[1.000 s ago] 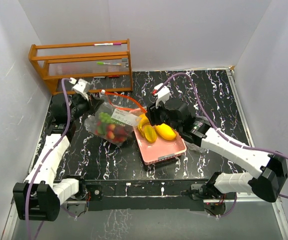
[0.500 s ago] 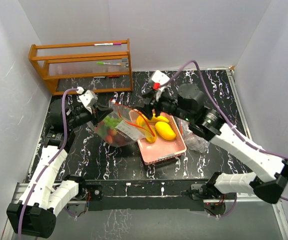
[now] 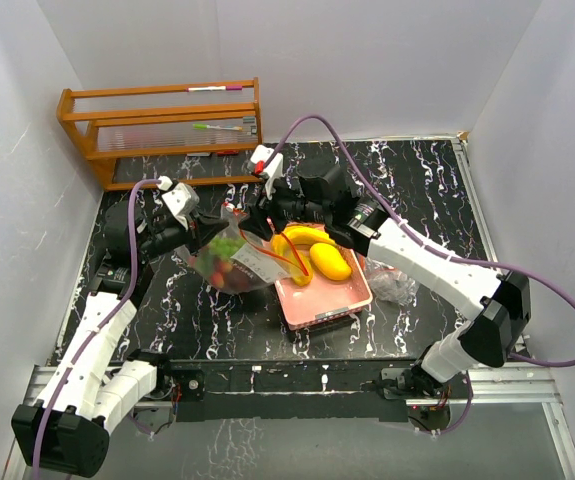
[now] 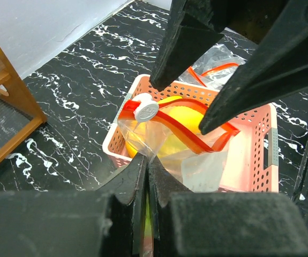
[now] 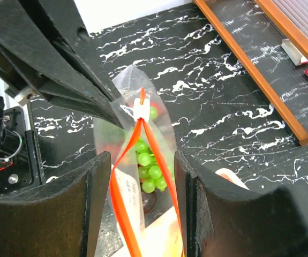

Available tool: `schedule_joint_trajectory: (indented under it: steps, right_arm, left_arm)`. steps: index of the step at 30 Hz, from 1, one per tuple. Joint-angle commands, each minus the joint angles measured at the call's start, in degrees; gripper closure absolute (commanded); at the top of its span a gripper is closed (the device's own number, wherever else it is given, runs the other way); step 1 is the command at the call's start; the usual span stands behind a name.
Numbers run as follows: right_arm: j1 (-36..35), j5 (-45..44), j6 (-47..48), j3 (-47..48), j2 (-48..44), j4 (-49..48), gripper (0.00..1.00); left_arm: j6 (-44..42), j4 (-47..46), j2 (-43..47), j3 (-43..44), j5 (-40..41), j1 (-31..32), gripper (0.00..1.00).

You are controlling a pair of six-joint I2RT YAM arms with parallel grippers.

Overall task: Place the food in the zip-top bag and seal the zipper
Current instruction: Zip the zipper food storage bag at the center of the board.

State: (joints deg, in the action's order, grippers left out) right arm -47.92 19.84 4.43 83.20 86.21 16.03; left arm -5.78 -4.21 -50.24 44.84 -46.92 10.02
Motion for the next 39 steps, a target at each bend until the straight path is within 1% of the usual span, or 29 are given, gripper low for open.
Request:
schedule_joint_trajectory:
  steps: [1, 4, 14, 22, 24, 30, 32, 35, 39]
  right_arm:
    - [0.02, 3.62, -0.04, 3.95, -0.85, -5.48, 0.47]
    - [-0.02, 5.12, -0.07, 3.47, -1.05, -7.02, 0.46]
    - [0.02, 4.93, 0.08, 5.22, 2.0, -8.89, 0.47]
    - [0.02, 6.32, -0.56, 6.93, 4.63, -10.0, 0.53]
    - [0.02, 7.27, -0.92, 7.27, 5.11, -10.34, 0.57]
    - [0.03, 8.18, -1.61, 7.8, 5.89, -10.11, 0.78]
    - [0.02, 8.21, -1.82, 7.77, 5.9, -9.78, 0.83]
    - [0.08, 8.2, -2.26, 7.77, 6.0, -8.95, 0.9]
    - [0.11, 6.5, -2.65, 7.28, 5.79, -7.72, 0.92]
  left_arm:
    - [-0.33, -3.02, 1.65, 0.06, 0.81, 0.65, 1.0]
    - [-0.73, -2.81, 1.39, 0.06, 1.47, 0.94, 1.0]
    - [-1.06, -2.28, 0.9, 0.97, 1.55, 1.44, 1.0]
    - [-1.07, -2.17, 1.08, 0.92, 1.65, 1.73, 1.0]
    - [-1.32, -1.97, 1.12, 0.93, 1.76, 1.78, 1.0]
    - [-1.87, -1.62, 1.26, 0.77, 2.43, 2.07, 1.0]
    - [-1.93, -1.6, 1.2, 0.69, 2.52, 2.19, 1.0]
    - [-2.02, -1.51, 1.36, 0.61, 2.63, 2.27, 1.0]
    - [-2.06, -1.34, 1.44, 0.58, 2.84, 2.36, 1.0]
